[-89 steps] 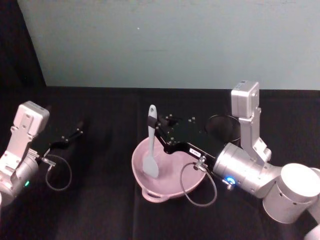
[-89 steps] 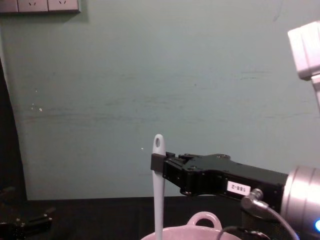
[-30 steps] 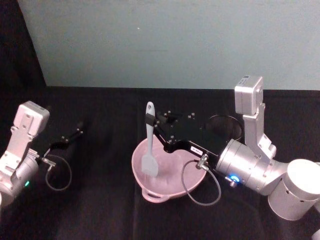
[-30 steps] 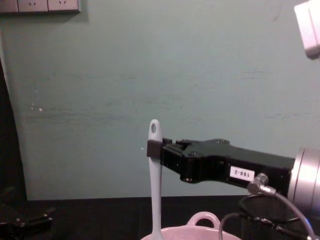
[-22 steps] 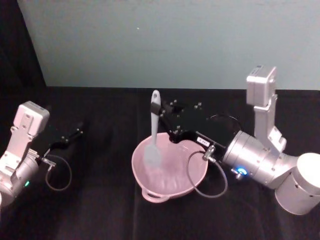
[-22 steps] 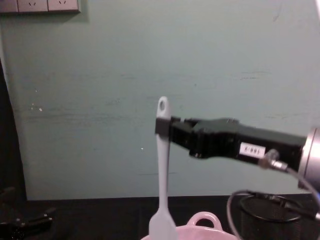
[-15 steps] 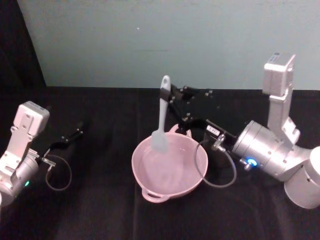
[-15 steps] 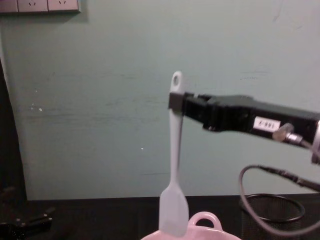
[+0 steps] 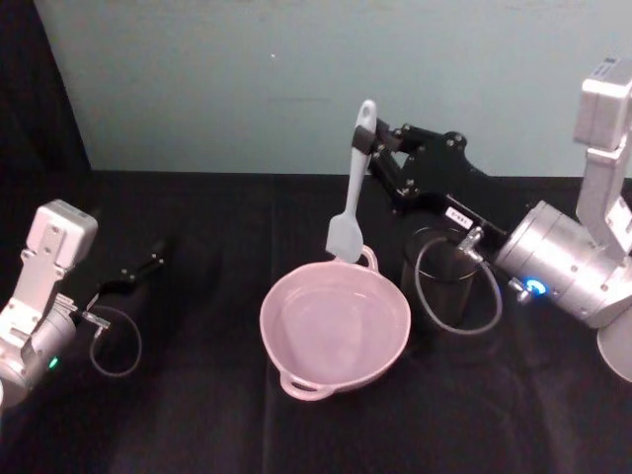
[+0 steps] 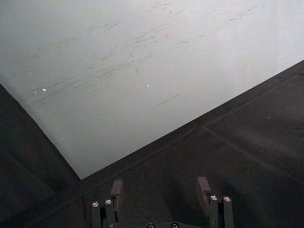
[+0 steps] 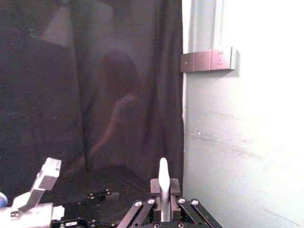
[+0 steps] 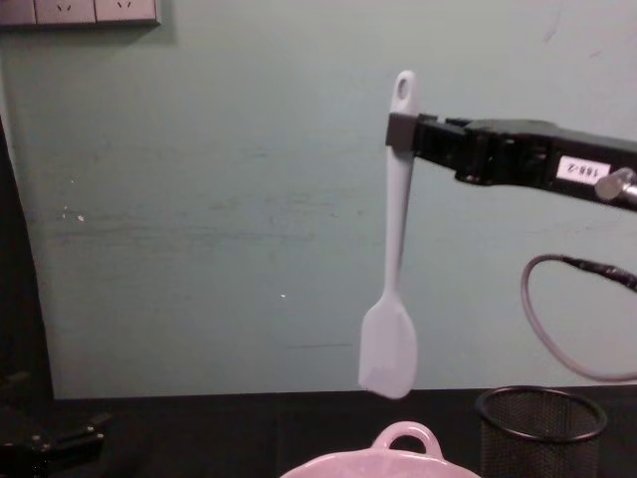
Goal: Use the one hand to pick up the spoon and stir the clear water in the bowl.
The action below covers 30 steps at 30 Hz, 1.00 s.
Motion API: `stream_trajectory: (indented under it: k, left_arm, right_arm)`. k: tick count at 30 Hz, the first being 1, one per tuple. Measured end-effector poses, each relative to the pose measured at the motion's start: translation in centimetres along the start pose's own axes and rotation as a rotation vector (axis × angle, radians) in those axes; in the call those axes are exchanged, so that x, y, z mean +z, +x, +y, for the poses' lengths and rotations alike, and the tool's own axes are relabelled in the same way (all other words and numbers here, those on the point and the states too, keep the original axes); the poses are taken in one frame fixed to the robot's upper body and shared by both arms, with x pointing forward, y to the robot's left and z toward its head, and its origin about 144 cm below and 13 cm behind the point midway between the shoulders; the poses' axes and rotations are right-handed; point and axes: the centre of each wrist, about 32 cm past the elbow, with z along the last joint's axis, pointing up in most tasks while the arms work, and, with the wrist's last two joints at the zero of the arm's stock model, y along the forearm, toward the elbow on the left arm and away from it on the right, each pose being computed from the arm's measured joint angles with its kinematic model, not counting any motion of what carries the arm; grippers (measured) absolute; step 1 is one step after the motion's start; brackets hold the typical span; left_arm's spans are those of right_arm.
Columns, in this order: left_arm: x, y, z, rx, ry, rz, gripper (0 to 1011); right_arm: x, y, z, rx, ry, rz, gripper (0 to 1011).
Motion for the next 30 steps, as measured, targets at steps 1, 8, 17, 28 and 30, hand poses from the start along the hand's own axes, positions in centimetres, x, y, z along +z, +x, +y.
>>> stream_trajectory:
  k: [1,8,17,28,30]
  left_arm:
    - [0.0,0.0,0.0,0.0,0.0,0.0,1005]
    - [0.0,0.0,0.0,0.0,0.0,0.0,1005]
    - [0.0,0.0,0.0,0.0,0.0,0.0,1005]
    - [0.0,0.0,0.0,0.0,0.0,0.0,1005]
    - [0.0,0.0,0.0,0.0,0.0,0.0,1005]
  right_arm:
    - [0.2,0.2,-0.1,-0.006,0.0,-0.004,117]
    - [1.1,1.3,-0.8,-0.04,0.0,-0.023,117]
    - [2.0,3.4,-2.1,-0.097,-0.029,-0.026,116]
    - [0.6,6.1,-3.4,-0.162,-0.088,0.036,117]
    - [0.3,6.4,-3.6,-0.172,-0.101,0.048,117]
